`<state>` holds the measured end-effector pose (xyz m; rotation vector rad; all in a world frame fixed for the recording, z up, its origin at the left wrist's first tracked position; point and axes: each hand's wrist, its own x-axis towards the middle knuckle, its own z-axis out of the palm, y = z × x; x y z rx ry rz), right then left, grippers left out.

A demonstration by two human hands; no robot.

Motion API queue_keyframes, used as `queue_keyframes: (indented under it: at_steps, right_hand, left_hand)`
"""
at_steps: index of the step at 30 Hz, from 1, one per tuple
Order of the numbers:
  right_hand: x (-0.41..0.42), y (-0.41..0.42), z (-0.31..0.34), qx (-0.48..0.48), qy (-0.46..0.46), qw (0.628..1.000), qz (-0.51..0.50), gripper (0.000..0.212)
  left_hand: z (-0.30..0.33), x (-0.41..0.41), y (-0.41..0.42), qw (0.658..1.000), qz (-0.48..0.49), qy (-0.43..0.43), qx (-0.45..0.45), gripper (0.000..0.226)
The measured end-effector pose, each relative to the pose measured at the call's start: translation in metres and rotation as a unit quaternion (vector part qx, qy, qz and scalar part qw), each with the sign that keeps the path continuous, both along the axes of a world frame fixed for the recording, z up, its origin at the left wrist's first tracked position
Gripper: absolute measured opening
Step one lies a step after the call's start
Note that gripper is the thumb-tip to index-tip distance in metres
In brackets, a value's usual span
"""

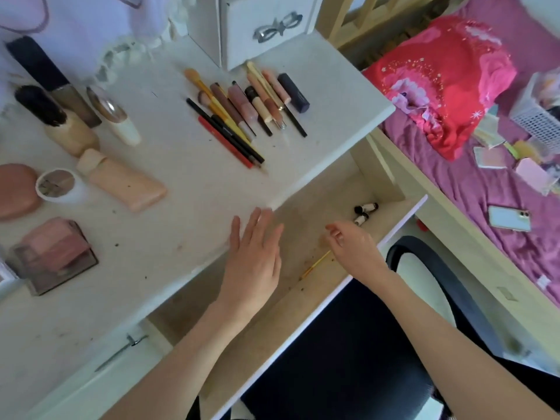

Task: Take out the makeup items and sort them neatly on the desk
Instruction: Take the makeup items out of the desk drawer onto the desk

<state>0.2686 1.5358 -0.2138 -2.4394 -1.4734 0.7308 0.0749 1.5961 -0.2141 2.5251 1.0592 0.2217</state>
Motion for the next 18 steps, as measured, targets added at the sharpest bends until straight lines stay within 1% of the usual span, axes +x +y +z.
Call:
queue_keyframes:
  at_steps: [1, 2, 3, 4, 6, 9, 12, 14, 18]
  right_hand:
    - [0.011, -0.005, -0.003, -0.024, -0.012, 1.000, 0.008, 0.028]
    - [0.024, -0.009, -0.007, -0.047, -0.028, 0.998, 0.016, 0.029]
    - [0.036, -0.012, -0.010, -0.069, -0.047, 0.996, 0.022, 0.031]
    - [0.048, -0.013, -0.014, -0.085, -0.068, 0.994, 0.026, 0.032]
    - [0.069, -0.011, -0.025, -0.101, -0.105, 0.989, 0.034, 0.032]
    - [0.092, -0.004, -0.044, -0.133, -0.154, 0.977, 0.057, 0.032]
    - [0.107, 0.006, -0.062, -0.150, -0.165, 0.973, 0.065, 0.034]
    - [0.115, 0.015, -0.071, -0.166, -0.167, 0.969, 0.069, 0.036]
    - [0.130, 0.030, -0.086, -0.216, -0.163, 0.960, 0.071, 0.046]
  left_hand:
    - [-0.007, 0.007, -0.011, 0.999, -0.031, -0.043, -0.001, 0.037]
    - [-0.013, 0.015, -0.021, 0.995, -0.057, -0.077, -0.029, 0.037]
    - [-0.021, 0.023, -0.030, 0.990, -0.072, -0.090, -0.081, 0.039]
    - [-0.029, 0.031, -0.036, 0.984, -0.073, -0.089, -0.133, 0.040]
    - [-0.054, 0.049, -0.043, 0.972, -0.049, -0.060, -0.223, 0.042]
    - [-0.093, 0.073, -0.043, 0.957, -0.013, -0.004, -0.290, 0.044]
    - [-0.120, 0.092, -0.038, 0.934, 0.019, 0.004, -0.356, 0.043]
    - [-0.131, 0.102, -0.035, 0.927, 0.040, 0.003, -0.373, 0.042]
    - [-0.140, 0.114, -0.036, 0.928, 0.046, 0.025, -0.368, 0.038]
